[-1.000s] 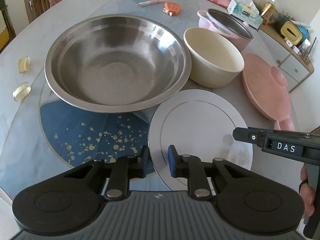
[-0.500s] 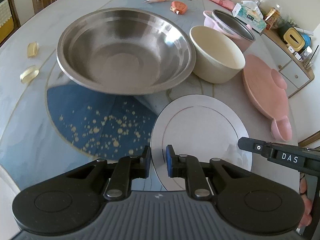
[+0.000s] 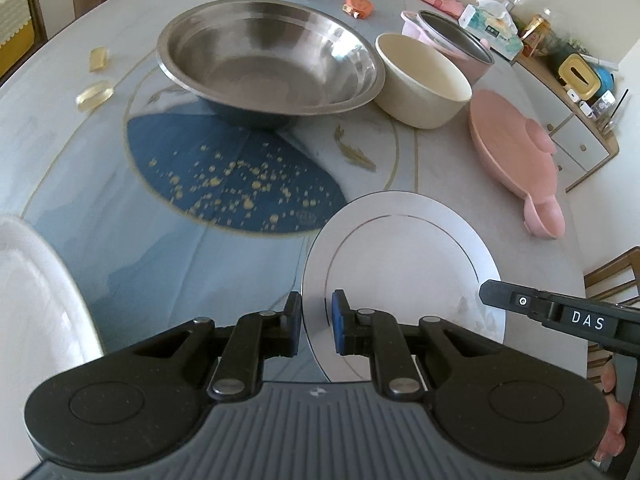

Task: Organize plates and bowls
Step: 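Carry the small white plate with both grippers over the large plate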

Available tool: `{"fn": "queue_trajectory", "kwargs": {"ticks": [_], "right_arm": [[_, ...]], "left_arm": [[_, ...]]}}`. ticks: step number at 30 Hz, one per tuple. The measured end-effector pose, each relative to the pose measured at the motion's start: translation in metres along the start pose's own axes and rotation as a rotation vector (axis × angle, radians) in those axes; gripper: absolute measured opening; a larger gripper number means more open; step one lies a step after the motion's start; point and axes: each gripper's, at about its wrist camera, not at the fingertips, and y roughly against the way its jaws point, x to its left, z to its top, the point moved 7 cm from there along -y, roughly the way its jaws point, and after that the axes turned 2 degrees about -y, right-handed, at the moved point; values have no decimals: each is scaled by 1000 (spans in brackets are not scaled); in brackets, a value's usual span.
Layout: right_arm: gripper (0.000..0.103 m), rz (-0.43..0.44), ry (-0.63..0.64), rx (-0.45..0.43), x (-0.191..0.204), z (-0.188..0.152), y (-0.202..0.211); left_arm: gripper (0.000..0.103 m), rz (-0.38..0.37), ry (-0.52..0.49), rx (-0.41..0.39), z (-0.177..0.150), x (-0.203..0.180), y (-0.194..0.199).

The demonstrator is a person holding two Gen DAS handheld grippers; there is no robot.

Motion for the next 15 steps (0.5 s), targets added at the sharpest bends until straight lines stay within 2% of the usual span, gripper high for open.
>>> {"fn": "queue_trajectory", "kwargs": {"ticks": [15], "right_arm": [[10, 7, 3, -48, 52, -21, 37]], "left_arm": [[14, -18, 1, -65, -17, 24, 59]]}}
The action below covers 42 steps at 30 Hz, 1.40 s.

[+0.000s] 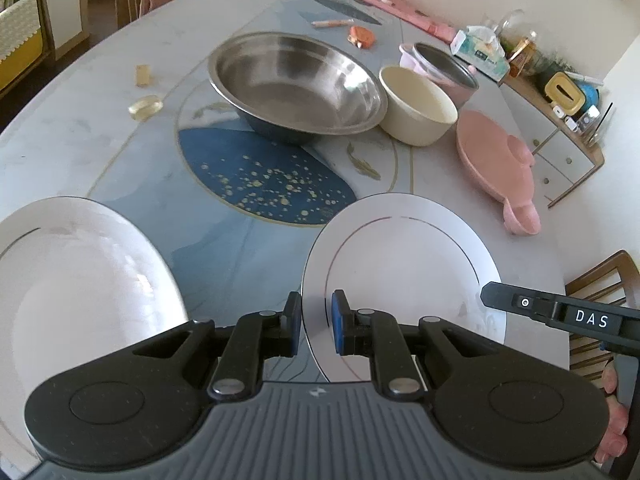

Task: Organize plates and bowls
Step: 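Carry the small white plate with both grippers over the large plate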

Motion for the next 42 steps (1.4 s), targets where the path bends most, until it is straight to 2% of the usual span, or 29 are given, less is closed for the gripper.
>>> {"fn": "queue_trajectory", "kwargs": {"ticks": [8, 21, 29, 42], "right_arm": [[10, 12, 0, 6, 43, -10, -1], [10, 53, 20, 50, 121, -31, -27], [9, 45, 0, 92, 151, -51, -44], [9, 15, -5, 134, 182, -72, -64]], "left_arm": [[14, 9, 14, -16, 1, 36, 30], [14, 31, 43, -11, -2, 116, 62], [14, 25, 55, 27, -11, 158, 61], [14, 3, 57, 69, -23, 201, 53]]}}
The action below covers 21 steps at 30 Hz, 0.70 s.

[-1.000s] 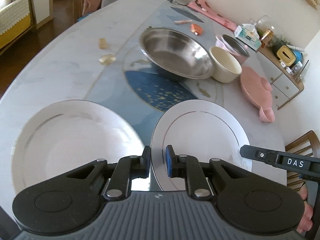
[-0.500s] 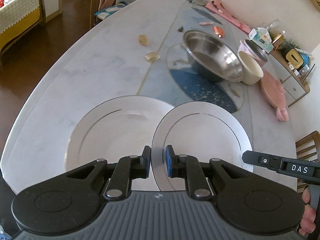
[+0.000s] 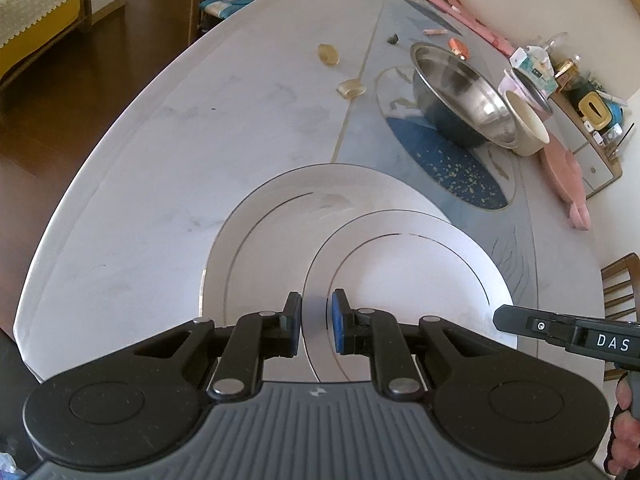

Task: Organize plates and bowls
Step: 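Carry the small white plate with both grippers over the large plate, then lower the small plate onto the large plate and open both grippers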

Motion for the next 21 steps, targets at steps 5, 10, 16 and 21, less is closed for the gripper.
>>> {"fn": "queue_trajectory", "kwargs": {"ticks": [5, 10, 16, 21], "right_arm": [[9, -8, -24, 14, 3, -4, -5], [9, -17, -31, 15, 6, -5, -9], [9, -25, -39, 17, 8, -3, -12], [8, -25, -58, 10, 6, -3, -13]], "left_arm": [[14, -5, -14, 17, -1, 7, -5], [14, -16, -16, 28, -1, 13, -8], [14, -27, -27, 32, 2, 15, -10], [15, -42, -58, 45, 2, 15, -11]]}}
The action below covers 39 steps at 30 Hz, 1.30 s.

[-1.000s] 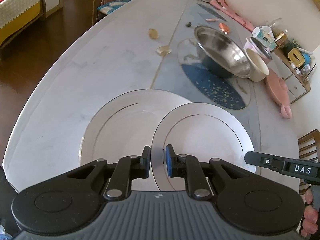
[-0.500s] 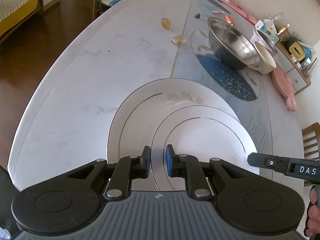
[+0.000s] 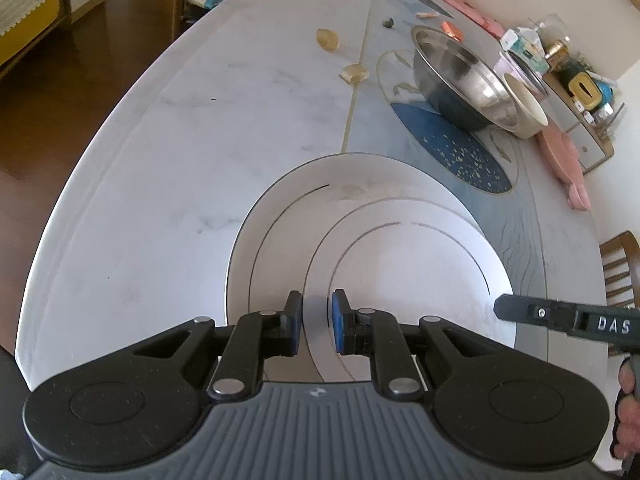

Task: Organize plates and bowls
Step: 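Lower the small plate onto the large plate and open both grippers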

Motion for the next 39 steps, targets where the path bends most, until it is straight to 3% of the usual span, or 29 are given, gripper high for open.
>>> {"fn": "queue_trajectory", "kwargs": {"ticks": [11, 25, 32, 39], "right_arm": [[7, 10, -24, 3, 0, 3, -3], [9, -16, 25, 23, 11, 1, -18], [24, -25, 59, 0, 16, 3, -7], [34, -41, 165, -93, 21, 9, 28]], "left_arm": [[15, -30, -43, 26, 5, 12, 6], [15, 3, -72, -21, 9, 16, 22], [15, 6, -135, -50, 14, 0, 33], [15, -23, -233, -110, 25, -47, 48]]}}
